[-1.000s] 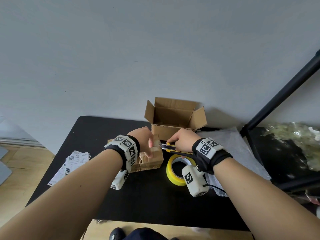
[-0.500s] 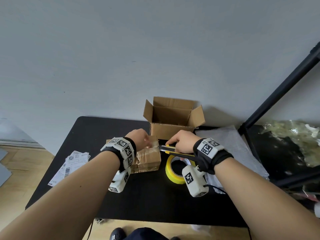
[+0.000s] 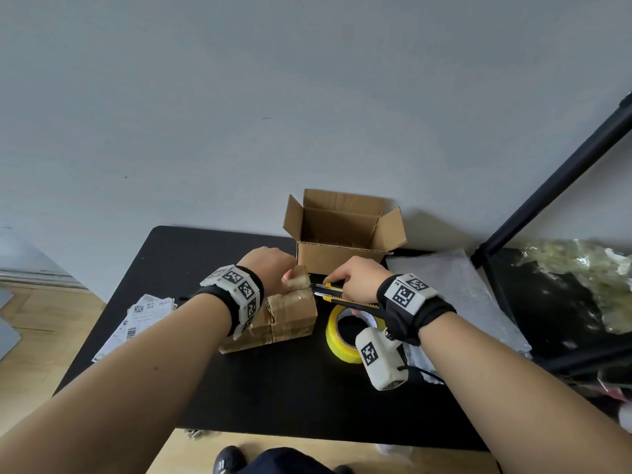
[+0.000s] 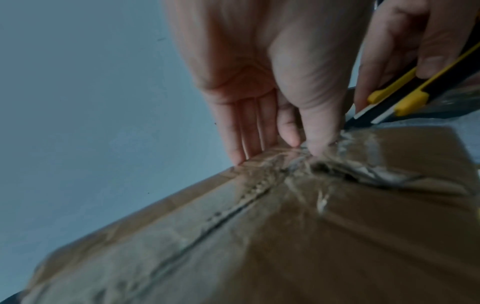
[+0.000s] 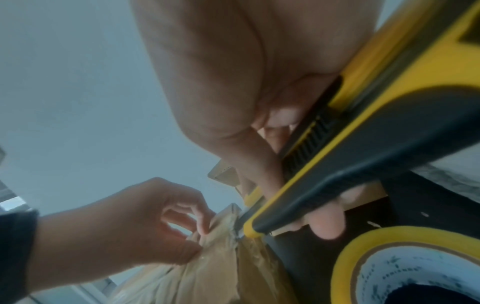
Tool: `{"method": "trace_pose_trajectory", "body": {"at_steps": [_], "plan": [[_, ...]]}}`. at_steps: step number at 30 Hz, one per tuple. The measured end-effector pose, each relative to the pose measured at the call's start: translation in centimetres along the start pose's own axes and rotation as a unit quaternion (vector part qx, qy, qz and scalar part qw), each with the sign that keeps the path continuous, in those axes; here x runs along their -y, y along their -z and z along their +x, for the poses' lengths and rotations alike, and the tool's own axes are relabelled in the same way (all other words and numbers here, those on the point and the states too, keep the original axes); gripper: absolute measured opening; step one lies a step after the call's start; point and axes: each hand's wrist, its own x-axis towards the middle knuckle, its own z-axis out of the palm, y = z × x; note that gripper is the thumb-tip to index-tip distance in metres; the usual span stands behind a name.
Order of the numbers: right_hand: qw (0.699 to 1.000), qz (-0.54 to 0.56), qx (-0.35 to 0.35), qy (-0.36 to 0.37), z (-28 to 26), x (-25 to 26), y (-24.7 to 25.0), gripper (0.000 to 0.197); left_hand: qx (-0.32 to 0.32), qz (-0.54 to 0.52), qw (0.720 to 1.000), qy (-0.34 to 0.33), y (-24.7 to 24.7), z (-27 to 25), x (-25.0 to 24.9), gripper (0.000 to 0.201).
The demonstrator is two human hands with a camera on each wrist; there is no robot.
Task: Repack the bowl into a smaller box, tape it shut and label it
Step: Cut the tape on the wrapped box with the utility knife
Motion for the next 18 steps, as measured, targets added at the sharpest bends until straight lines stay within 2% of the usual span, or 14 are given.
{"method": "trace_pose_trajectory", "body": {"at_steps": [3,5,8,10,13,18], "plan": [[1.0,0.012,0.017,0.005,0.2,-0.2,0.5,0.057,0.003,-0.049,0.999,0.009,-0.1,0.0,0.3,0.015],[1.0,0.019,0.006,0.005,0.5,-0.3,0.6,0.055,0.012,-0.126,0.992,0.024,0.1,0.3,0.6,0.012],[1.0,0.022,-0.019,0.0,1.2,-0.1,0.2,0.053,0.051,-0.211,0.975,0.045,0.5,0.5,0.5,0.03],[0.999,0.025,-0.03,-0.001,1.5,0.0,0.0,0.052,0.072,-0.21,0.974,0.045,0.6,0.5,0.2,0.02],[0.999,0.043,-0.024,-0.002,1.3,-0.2,0.3,0.05,0.108,-0.218,0.969,0.055,0.5,0.7,-0.2,0.029],[0.999,0.033,-0.014,0.011,0.6,-0.4,0.7,0.051,0.112,-0.244,0.961,0.064,0.2,1.0,-0.2,0.029]]}}
